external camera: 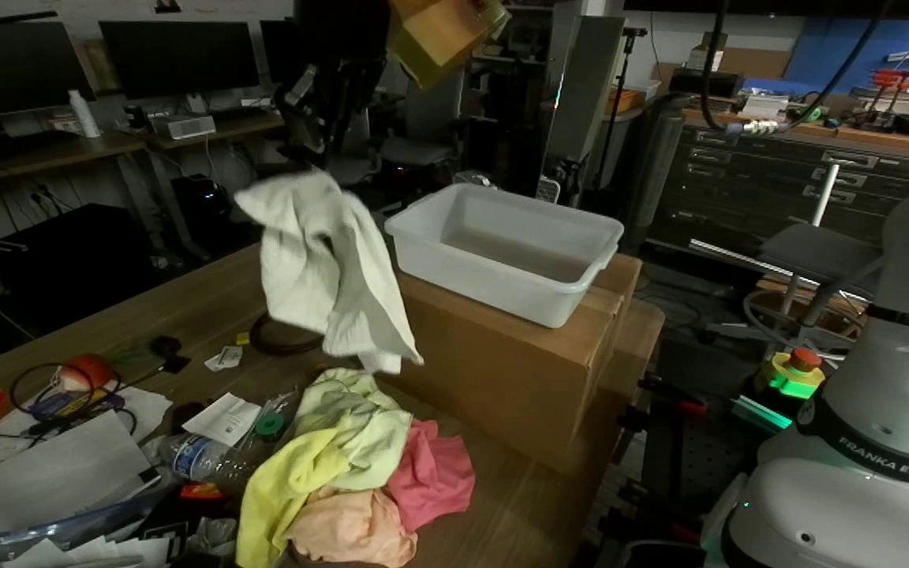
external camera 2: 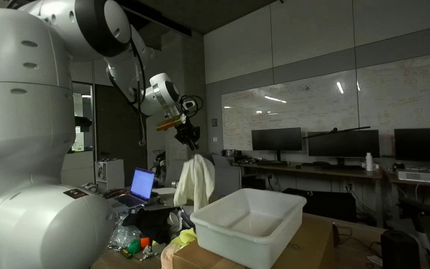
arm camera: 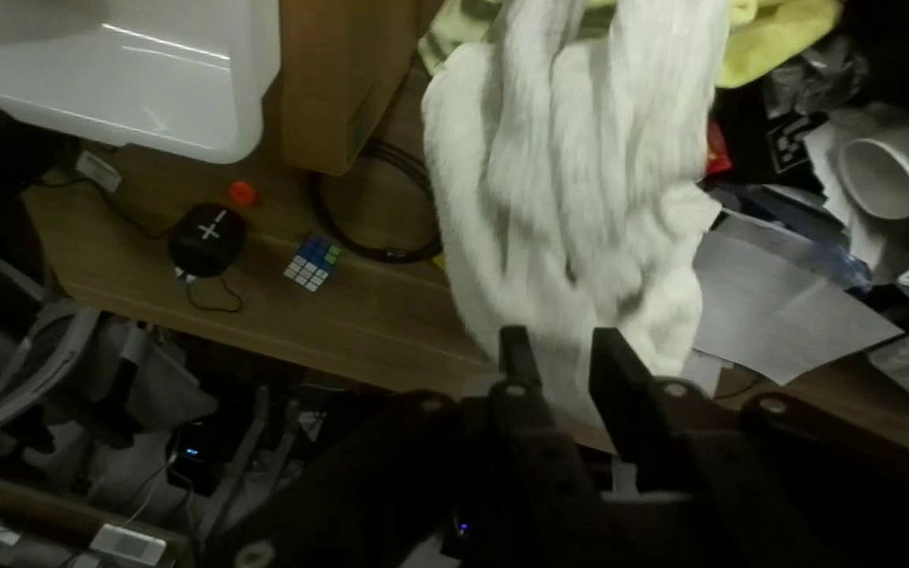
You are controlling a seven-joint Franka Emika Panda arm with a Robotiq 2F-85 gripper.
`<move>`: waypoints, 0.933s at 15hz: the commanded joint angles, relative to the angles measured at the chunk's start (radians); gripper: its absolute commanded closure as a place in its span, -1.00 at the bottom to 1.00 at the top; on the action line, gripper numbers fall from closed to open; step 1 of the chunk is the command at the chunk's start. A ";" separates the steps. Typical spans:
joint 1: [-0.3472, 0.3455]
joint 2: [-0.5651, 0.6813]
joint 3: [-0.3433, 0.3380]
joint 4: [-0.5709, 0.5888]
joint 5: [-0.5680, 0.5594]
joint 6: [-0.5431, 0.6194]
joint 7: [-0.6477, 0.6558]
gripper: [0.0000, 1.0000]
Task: Remove the clothes from the white bin and put them on the table
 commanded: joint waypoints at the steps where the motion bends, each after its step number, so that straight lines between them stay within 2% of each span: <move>1: 0.000 0.001 -0.004 -0.008 -0.096 -0.052 0.013 -0.19; 4: -0.003 -0.038 -0.019 -0.068 -0.048 -0.102 -0.064 -0.64; 6: -0.007 -0.085 -0.036 -0.118 0.069 -0.169 -0.185 -0.94; 10: -0.025 -0.218 -0.091 -0.231 0.267 -0.363 -0.403 -1.00; 14: -0.049 -0.393 -0.152 -0.377 0.313 -0.440 -0.513 -1.00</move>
